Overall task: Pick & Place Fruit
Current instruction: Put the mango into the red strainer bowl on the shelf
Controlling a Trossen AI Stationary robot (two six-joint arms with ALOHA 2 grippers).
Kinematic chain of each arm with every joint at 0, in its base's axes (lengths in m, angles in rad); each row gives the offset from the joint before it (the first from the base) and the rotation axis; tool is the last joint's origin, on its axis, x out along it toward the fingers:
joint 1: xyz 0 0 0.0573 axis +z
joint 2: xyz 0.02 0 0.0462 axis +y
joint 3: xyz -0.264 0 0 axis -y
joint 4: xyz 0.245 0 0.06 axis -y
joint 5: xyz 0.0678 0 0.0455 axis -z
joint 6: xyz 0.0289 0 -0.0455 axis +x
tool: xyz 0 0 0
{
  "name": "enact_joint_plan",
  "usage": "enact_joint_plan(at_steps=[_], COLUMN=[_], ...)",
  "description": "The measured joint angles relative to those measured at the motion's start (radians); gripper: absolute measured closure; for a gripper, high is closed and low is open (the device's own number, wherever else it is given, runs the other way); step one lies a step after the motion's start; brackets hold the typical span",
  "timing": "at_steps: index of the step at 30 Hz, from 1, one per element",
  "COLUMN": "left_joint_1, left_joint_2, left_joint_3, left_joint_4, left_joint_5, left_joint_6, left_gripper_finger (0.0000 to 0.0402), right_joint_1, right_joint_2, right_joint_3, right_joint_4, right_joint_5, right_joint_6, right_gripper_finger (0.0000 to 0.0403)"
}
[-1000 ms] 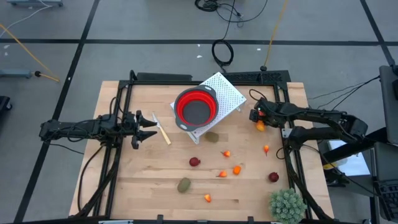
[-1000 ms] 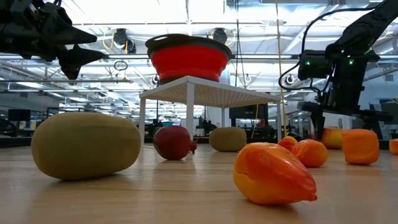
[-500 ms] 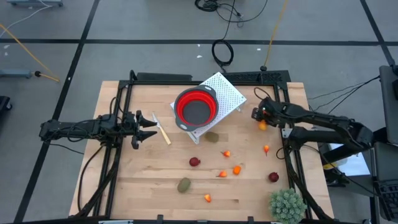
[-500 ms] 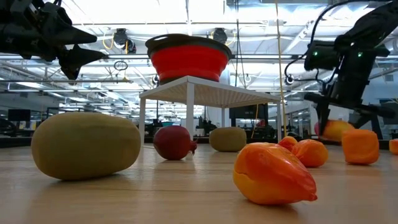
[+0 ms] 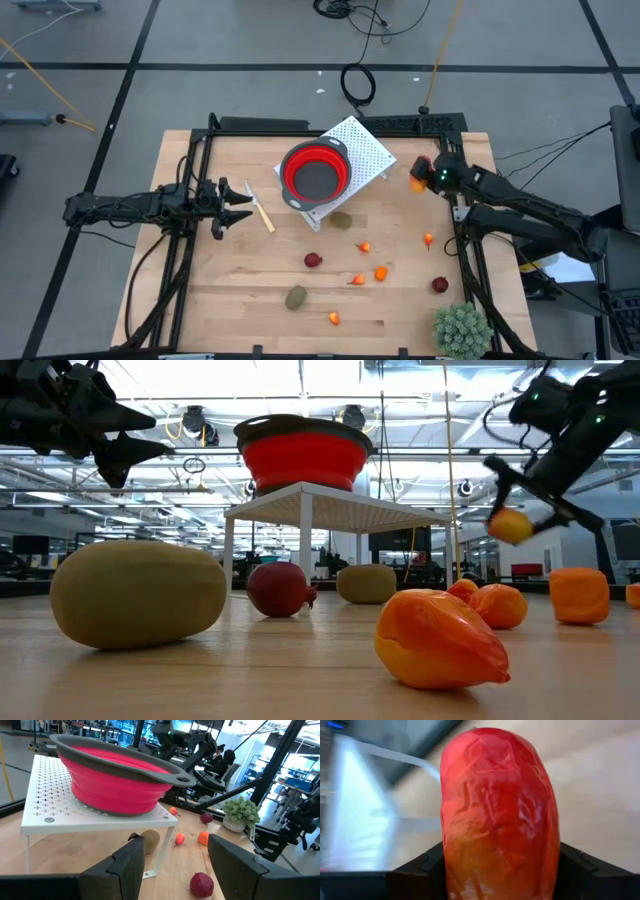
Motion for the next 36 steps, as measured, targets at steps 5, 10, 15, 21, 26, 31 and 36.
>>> enact_joint_plan(at_steps=[5, 10, 15, 21, 26, 31, 36], left_joint_1=[0.000, 0.000, 0.000, 0.000, 0.000, 0.000, 0.000], left_joint_2=[0.000, 0.000, 0.000, 0.000, 0.000, 0.000, 0.000], left_joint_3=[0.000, 0.000, 0.000, 0.000, 0.000, 0.000, 0.000], left_joint_4=[0.000, 0.000, 0.000, 0.000, 0.000, 0.000, 0.001], left_joint_5=[0.000, 0.000, 0.000, 0.000, 0.000, 0.000, -0.001], left_joint_6=[0.000, -0.010, -0.033, -0.032, -0.032, -0.033, -0.063], left_gripper_finger=[0.0188, 0.0188, 0.0188, 0.0188, 0.0188, 0.0188, 0.0188], right_joint_1=[0.000, 0.000, 0.002, 0.002, 0.002, 0.002, 0.002], right_joint_2=[-0.062, -0.089, -0.091, -0.091, -0.090, -0.090, -0.090], right_joint_3=[0.001, 0.001, 0.001, 0.001, 0.001, 0.001, 0.001], right_joint_4=[0.186, 0.378, 0.553, 0.691, 0.763, 0.822, 0.882], right_joint_5=[0.008, 0.024, 0.019, -0.040, -0.104, -0.150, -0.226], right_joint_6=[-0.001, -0.023, -0.142, -0.399, -0.636, -0.826, -1.020], right_gripper_finger=[0.0166, 0.0170, 0.0167, 0.0170, 0.0166, 0.0162, 0.0161])
